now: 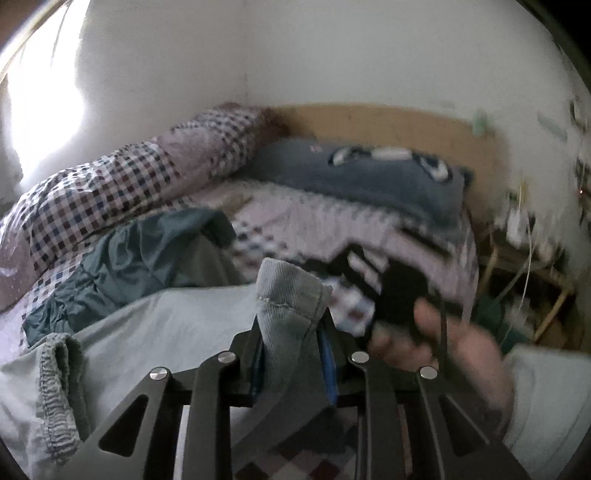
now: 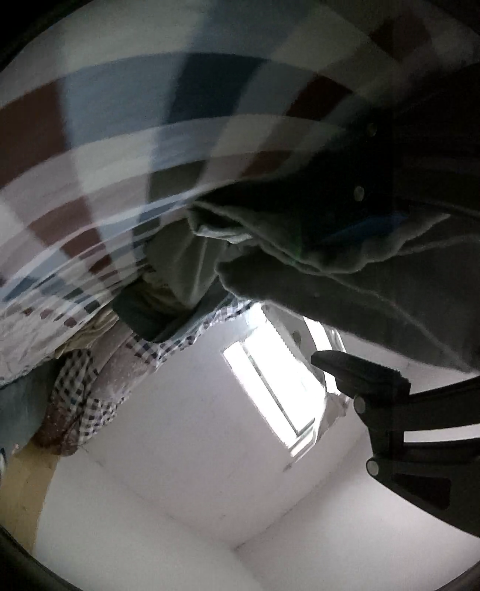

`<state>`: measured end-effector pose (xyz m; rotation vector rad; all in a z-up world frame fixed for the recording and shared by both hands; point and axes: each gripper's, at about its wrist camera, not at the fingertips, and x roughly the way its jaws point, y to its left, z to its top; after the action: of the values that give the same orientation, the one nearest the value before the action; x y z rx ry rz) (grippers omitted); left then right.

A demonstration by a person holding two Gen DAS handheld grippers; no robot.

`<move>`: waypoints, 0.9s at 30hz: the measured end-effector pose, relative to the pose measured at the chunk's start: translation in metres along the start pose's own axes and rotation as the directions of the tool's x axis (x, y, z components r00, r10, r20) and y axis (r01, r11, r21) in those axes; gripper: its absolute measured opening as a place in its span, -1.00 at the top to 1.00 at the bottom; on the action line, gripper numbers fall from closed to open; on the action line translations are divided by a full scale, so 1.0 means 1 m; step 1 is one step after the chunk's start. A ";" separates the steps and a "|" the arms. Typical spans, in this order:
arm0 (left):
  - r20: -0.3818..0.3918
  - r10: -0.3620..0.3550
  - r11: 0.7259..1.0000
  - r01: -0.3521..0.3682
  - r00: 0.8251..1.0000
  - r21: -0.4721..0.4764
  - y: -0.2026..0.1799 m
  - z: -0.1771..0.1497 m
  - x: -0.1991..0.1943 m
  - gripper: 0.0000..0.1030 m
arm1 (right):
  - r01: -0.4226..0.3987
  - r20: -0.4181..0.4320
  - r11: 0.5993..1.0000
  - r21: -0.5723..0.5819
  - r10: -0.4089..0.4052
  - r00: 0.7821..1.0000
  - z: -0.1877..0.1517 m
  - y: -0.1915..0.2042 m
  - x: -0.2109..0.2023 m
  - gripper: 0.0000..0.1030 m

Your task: Fold clothes

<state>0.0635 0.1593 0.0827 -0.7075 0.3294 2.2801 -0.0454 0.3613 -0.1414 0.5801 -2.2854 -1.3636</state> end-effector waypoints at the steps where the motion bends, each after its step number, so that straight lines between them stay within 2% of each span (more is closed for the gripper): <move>1: -0.017 0.006 1.000 -0.006 1.000 0.019 -0.005 -0.007 0.003 0.49 | 0.029 -0.009 0.999 -0.014 -0.029 1.000 0.003 0.001 0.001 -0.20; 4: -0.087 -0.004 0.998 0.009 0.996 0.061 -0.021 -0.021 0.017 0.34 | 0.171 -0.084 0.981 -0.094 -0.179 0.980 0.010 0.011 0.011 -0.20; 5: -0.110 -0.006 0.997 0.015 0.994 0.081 -0.027 -0.025 0.021 0.22 | 0.199 -0.109 0.972 -0.122 -0.213 0.971 0.013 0.014 0.014 -0.20; 6: -0.122 -0.005 0.995 0.017 0.993 0.103 -0.033 -0.030 0.025 0.04 | 0.213 -0.126 0.967 -0.143 -0.231 0.965 0.016 0.017 0.015 -0.20; 9: -0.120 0.022 0.987 -0.002 0.993 0.158 -0.048 -0.039 0.030 -0.22 | 0.265 -0.175 0.933 -0.243 -0.311 0.934 0.021 0.032 0.020 -0.20; 12: -0.101 0.066 0.976 -0.043 0.993 0.211 -0.061 -0.045 0.032 -0.38 | 0.298 -0.192 0.890 -0.346 -0.378 0.906 0.024 0.044 0.026 -0.20; 15: -0.084 0.117 0.954 -0.089 0.990 0.286 -0.074 -0.051 0.036 -0.44 | 0.308 -0.206 0.840 -0.447 -0.431 0.878 0.029 0.060 0.033 -0.20; 17: -0.072 0.159 0.941 -0.129 0.985 0.314 -0.078 -0.055 0.041 -0.44 | 0.320 -0.210 0.794 -0.518 -0.480 0.852 0.032 0.069 0.039 -0.20; 19: -0.059 0.196 0.933 -0.167 0.979 0.318 -0.079 -0.058 0.046 -0.44 | 0.329 -0.210 0.748 -0.577 -0.525 0.825 0.036 0.075 0.046 -0.20; 25: -0.036 0.262 0.922 -0.239 0.965 0.305 -0.081 -0.057 0.065 -0.44 | 0.338 -0.221 0.646 -0.684 -0.626 0.748 0.049 0.071 0.078 -0.19; 27: -0.043 0.271 0.921 -0.247 0.961 0.302 -0.082 -0.057 0.073 -0.44 | 0.333 -0.220 0.625 -0.706 -0.640 0.736 0.053 0.071 0.087 -0.19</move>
<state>0.1002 0.2345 -0.0078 -0.6354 0.8290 2.3782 -0.1566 0.3829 -0.0894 1.2076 -1.1827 -1.8756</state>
